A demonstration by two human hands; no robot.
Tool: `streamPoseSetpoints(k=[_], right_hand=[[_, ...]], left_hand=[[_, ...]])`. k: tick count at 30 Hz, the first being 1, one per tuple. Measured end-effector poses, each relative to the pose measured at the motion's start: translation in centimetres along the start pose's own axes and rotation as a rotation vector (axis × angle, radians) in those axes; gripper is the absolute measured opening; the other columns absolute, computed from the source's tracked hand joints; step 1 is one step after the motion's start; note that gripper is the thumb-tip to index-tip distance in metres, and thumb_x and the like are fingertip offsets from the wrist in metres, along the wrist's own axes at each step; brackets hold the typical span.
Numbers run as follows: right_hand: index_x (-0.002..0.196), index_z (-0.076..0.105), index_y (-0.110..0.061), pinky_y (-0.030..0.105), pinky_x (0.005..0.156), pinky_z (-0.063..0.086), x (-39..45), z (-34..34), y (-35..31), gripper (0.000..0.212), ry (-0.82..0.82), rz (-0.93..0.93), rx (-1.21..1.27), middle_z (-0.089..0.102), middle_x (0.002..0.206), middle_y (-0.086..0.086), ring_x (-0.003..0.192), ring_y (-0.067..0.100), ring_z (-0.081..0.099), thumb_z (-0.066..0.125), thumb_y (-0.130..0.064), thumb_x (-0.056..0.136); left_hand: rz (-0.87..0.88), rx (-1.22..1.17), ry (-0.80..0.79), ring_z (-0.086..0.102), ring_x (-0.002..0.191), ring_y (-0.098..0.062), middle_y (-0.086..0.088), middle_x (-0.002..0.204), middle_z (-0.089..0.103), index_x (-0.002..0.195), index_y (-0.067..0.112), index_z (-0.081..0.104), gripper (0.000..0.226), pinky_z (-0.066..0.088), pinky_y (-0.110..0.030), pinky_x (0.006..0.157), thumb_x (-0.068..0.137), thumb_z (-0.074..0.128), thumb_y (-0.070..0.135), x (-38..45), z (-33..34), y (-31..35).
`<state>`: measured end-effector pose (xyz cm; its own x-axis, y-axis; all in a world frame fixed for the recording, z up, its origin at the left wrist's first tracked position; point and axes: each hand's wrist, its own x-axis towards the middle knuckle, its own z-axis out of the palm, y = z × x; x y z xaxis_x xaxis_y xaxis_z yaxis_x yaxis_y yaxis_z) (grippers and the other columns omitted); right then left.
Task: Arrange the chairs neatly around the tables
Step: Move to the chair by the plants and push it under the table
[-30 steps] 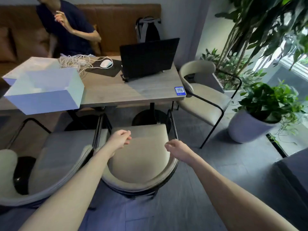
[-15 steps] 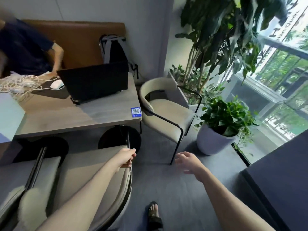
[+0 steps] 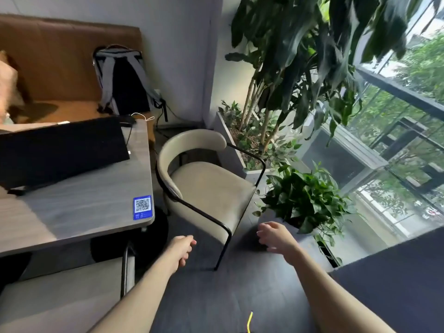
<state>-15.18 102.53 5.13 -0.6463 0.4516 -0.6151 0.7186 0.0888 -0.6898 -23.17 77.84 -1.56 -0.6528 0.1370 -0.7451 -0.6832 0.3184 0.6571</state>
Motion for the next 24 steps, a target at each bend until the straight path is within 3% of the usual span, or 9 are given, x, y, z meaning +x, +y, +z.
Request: streamPoseSetpoints(k=[3, 7, 10, 12, 14, 16, 19, 21, 24], right_hand=[[0.117, 0.062, -0.005, 0.024, 0.062, 0.039, 5.6, -2.4, -3.4, 0.03, 0.014, -0.019, -0.055, 0.064, 0.093, 0.006, 0.078, 0.019, 0.058, 0.046, -0.024, 0.1], [0.112, 0.059, -0.003, 0.016, 0.048, 0.042, 14.2, -5.1, -8.2, 0.024, -0.003, -0.054, -0.105, 0.06, 0.101, 0.013, 0.072, 0.02, 0.055, 0.044, -0.019, 0.102], [0.113, 0.06, 0.003, 0.026, 0.061, 0.036, 22.0, -6.9, -11.4, 0.029, -0.033, -0.044, -0.154, 0.056, 0.097, 0.026, 0.082, 0.022, 0.051, 0.045, -0.019, 0.1], [0.097, 0.06, -0.004, 0.03, 0.066, 0.037, 26.7, -8.1, -13.8, 0.02, -0.055, -0.017, -0.178, 0.054, 0.092, 0.025, 0.083, 0.023, 0.049, 0.045, -0.017, 0.1], [0.078, 0.051, -0.014, 0.03, 0.063, 0.035, 31.1, -8.5, -15.8, 0.023, -0.082, -0.001, -0.264, 0.048, 0.078, 0.01, 0.069, 0.02, 0.045, 0.043, -0.014, 0.1], [0.073, 0.045, -0.015, 0.029, 0.056, 0.029, 35.2, -8.3, -18.1, 0.027, -0.088, -0.017, -0.365, 0.038, 0.069, 0.004, 0.061, 0.018, 0.037, 0.042, -0.012, 0.099], [0.097, 0.05, -0.011, 0.035, 0.07, 0.041, 40.7, -7.5, -20.3, 0.009, -0.104, -0.05, -0.481, 0.047, 0.082, 0.006, 0.085, 0.024, 0.045, 0.043, -0.014, 0.101], [0.109, 0.051, -0.014, 0.036, 0.083, 0.043, 43.8, -6.3, -21.1, 0.011, -0.135, -0.061, -0.55, 0.048, 0.101, 0.01, 0.095, 0.023, 0.044, 0.044, -0.016, 0.101], [0.11, 0.054, -0.012, 0.032, 0.07, 0.044, 48.2, -4.6, -21.4, 0.02, -0.113, -0.063, -0.603, 0.051, 0.097, 0.012, 0.087, 0.026, 0.048, 0.053, -0.024, 0.094]], left_hand=[[-0.074, -0.098, 0.045, 0.035, 0.046, -0.01, 0.001, 0.062, 0.044, 0.078, 0.014, 0.055, 0.024, 0.026, -0.013, 0.038, 0.098, 0.043, 0.02, 3.4, 1.7, 1.9], [-0.17, -0.243, 0.166, 0.048, 0.054, -0.013, -0.001, 0.068, 0.054, 0.08, 0.014, 0.054, 0.019, 0.038, -0.02, 0.051, 0.096, 0.045, 0.017, 8.7, 3.8, 4.9], [-0.226, -0.343, 0.269, 0.047, 0.057, -0.015, -0.003, 0.07, 0.05, 0.079, 0.013, 0.051, 0.02, 0.037, -0.022, 0.057, 0.097, 0.047, 0.019, 12.8, 6.0, 7.3], [-0.279, -0.428, 0.335, 0.044, 0.06, -0.017, -0.004, 0.073, 0.048, 0.079, 0.012, 0.052, 0.019, 0.035, -0.024, 0.059, 0.097, 0.049, 0.019, 15.1, 7.6, 9.2], [-0.339, -0.473, 0.382, 0.05, 0.072, -0.022, -0.008, 0.086, 0.055, 0.097, 0.01, 0.057, 0.009, 0.04, -0.029, 0.065, 0.096, 0.053, 0.018, 16.8, 9.0, 10.8], [-0.369, -0.527, 0.452, 0.059, 0.104, -0.03, -0.014, 0.118, 0.06, 0.125, 0.002, 0.055, 0.035, 0.046, -0.038, 0.087, 0.093, 0.057, 0.017, 18.7, 9.5, 12.1], [-0.465, -0.55, 0.559, 0.057, 0.119, -0.034, -0.017, 0.133, 0.058, 0.131, 0.0, 0.052, 0.051, 0.046, -0.045, 0.1, 0.086, 0.063, 0.022, 20.9, 9.6, 13.3], [-0.506, -0.571, 0.601, 0.056, 0.12, -0.036, -0.017, 0.136, 0.055, 0.134, 0.002, 0.048, 0.059, 0.046, -0.046, 0.101, 0.084, 0.066, 0.027, 22.3, 9.3, 13.8], [-0.582, -0.556, 0.636, 0.049, 0.127, -0.039, -0.016, 0.143, 0.047, 0.142, 0.006, 0.041, 0.07, 0.042, -0.049, 0.102, 0.082, 0.067, 0.033, 25.9, 8.4, 13.2]])
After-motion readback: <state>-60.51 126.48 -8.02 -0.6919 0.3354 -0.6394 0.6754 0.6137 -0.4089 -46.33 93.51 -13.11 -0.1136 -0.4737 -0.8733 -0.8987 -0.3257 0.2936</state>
